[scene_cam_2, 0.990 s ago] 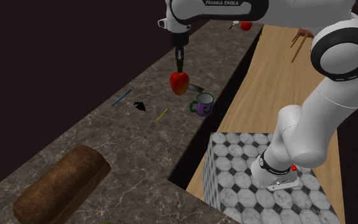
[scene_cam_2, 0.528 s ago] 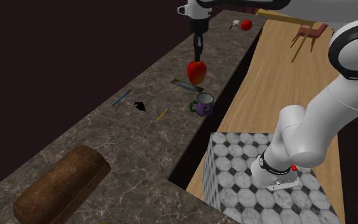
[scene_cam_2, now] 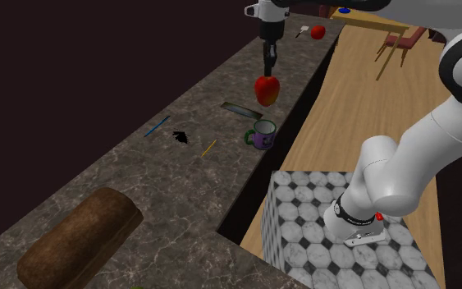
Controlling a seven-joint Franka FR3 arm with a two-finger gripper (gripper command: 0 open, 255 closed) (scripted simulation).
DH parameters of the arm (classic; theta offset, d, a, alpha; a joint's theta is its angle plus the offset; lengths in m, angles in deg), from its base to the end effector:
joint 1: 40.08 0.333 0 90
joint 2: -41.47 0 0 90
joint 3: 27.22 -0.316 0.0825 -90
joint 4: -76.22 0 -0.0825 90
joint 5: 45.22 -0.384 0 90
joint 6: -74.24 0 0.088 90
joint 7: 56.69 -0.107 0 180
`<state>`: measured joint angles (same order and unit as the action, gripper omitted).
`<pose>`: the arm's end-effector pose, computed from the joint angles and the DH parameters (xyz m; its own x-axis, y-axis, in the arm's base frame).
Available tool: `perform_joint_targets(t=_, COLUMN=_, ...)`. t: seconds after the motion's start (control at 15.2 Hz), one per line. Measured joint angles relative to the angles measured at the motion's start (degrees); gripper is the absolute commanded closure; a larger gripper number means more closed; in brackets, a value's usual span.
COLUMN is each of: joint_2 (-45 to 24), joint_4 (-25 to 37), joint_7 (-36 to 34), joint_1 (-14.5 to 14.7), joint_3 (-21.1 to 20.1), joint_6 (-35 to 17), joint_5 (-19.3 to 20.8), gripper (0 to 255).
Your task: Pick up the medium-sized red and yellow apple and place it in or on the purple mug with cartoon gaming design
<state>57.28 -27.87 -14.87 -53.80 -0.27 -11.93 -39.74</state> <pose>0.3288 -0.3355 0.6270 0.9989 0.0372 -0.0300 0.0352 -0.9973 -0.0646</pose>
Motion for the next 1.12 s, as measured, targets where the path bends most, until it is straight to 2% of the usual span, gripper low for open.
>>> perform_joint_targets(t=1.12, joint_2=1.9, joint_4=-15.0, joint_7=-0.4, joint_1=-0.7, joint_3=0.7, joint_6=-13.2, joint_5=1.2, gripper=255)
